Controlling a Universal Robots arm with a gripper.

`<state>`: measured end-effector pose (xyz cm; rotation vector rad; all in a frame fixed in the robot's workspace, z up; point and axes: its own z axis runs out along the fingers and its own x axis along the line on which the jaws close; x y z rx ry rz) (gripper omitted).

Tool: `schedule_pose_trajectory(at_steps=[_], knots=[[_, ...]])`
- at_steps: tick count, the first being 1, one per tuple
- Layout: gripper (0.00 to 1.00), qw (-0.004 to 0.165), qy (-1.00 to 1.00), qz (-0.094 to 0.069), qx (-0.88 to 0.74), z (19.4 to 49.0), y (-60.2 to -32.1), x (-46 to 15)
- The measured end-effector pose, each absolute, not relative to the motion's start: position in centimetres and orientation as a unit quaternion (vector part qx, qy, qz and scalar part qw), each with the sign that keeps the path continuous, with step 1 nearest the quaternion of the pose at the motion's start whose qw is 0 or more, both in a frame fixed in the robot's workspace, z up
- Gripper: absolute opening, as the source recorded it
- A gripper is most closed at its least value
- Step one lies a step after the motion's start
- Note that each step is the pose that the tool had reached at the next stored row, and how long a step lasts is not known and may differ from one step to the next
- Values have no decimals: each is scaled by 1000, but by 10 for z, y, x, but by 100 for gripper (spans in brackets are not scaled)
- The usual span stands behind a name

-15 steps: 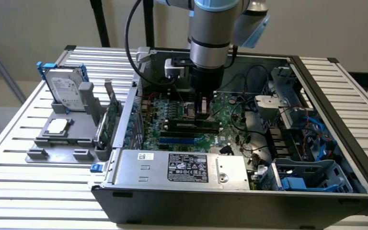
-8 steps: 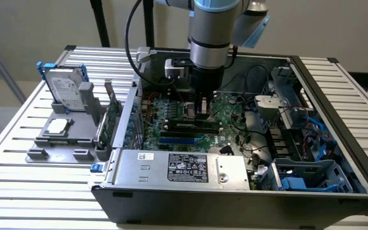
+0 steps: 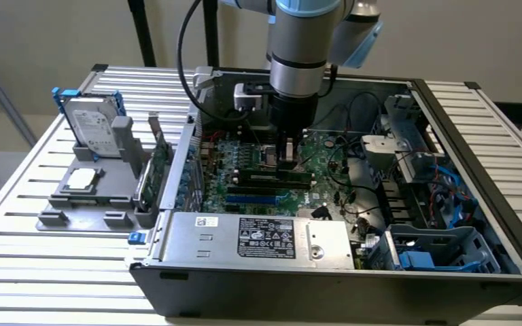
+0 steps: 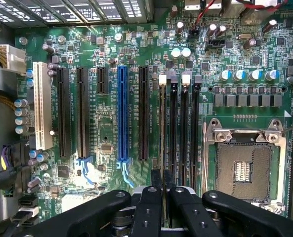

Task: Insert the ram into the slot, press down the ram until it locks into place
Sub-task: 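Insert the ram into the slot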

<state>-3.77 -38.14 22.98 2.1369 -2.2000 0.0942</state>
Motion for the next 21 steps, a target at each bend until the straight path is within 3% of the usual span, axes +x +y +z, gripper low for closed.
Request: schedule_pose_trajectory(at_steps=[21], knots=[[13,37,-719,31,693,227,-381,-38]])
